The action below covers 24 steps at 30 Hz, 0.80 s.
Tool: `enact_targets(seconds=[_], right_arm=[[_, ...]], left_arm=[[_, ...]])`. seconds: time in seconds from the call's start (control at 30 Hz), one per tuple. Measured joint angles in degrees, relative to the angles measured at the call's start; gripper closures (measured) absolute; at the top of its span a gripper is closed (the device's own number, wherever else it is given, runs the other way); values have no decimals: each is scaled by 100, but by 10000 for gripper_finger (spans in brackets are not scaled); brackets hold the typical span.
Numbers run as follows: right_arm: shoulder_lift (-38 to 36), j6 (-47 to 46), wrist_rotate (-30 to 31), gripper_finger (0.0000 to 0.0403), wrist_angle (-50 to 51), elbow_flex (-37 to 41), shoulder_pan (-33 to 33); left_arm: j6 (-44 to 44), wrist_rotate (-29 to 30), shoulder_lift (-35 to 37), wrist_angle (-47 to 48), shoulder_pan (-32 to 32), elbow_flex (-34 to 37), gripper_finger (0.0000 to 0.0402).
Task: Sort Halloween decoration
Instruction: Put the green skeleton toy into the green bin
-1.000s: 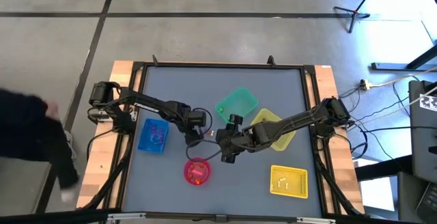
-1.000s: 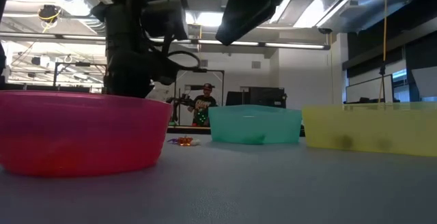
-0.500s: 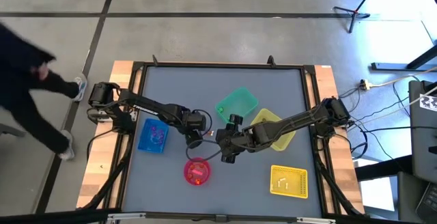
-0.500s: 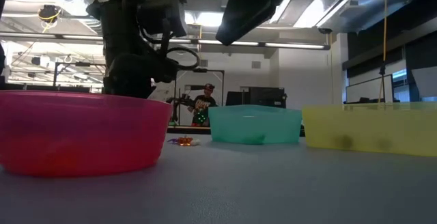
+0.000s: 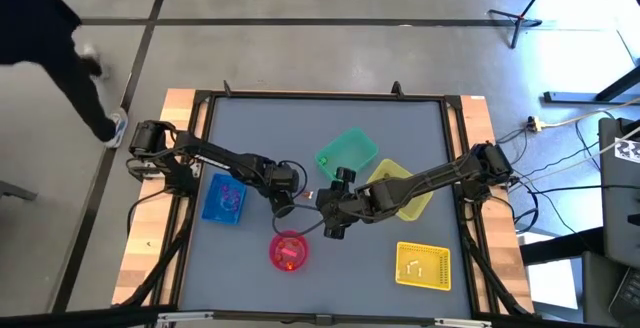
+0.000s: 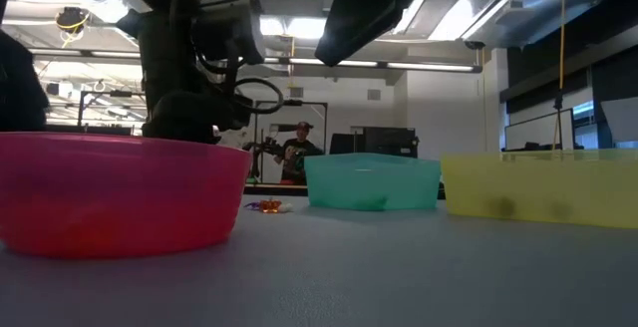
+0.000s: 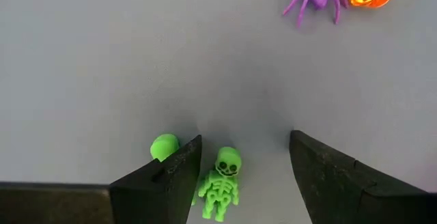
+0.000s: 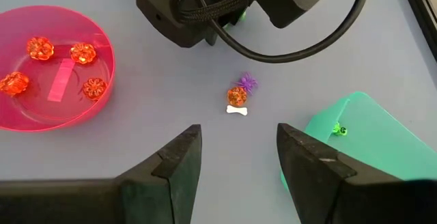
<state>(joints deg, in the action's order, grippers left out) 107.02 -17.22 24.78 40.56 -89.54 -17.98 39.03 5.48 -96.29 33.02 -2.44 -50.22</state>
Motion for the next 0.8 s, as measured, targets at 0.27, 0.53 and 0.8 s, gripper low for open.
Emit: enact_targets(seconds=[0.27,0.53,0.8], right_arm=[[0,-1,0,214,0,0,0],[0,-1,0,214,0,0,0],[0,-2,1,214,2,0,0]], left_arm=[[-546,-55,0,77,21,0,194],[-1090,-241,0,214,112,-4,194],[-1434,-535,-2,440,285,-4,195]])
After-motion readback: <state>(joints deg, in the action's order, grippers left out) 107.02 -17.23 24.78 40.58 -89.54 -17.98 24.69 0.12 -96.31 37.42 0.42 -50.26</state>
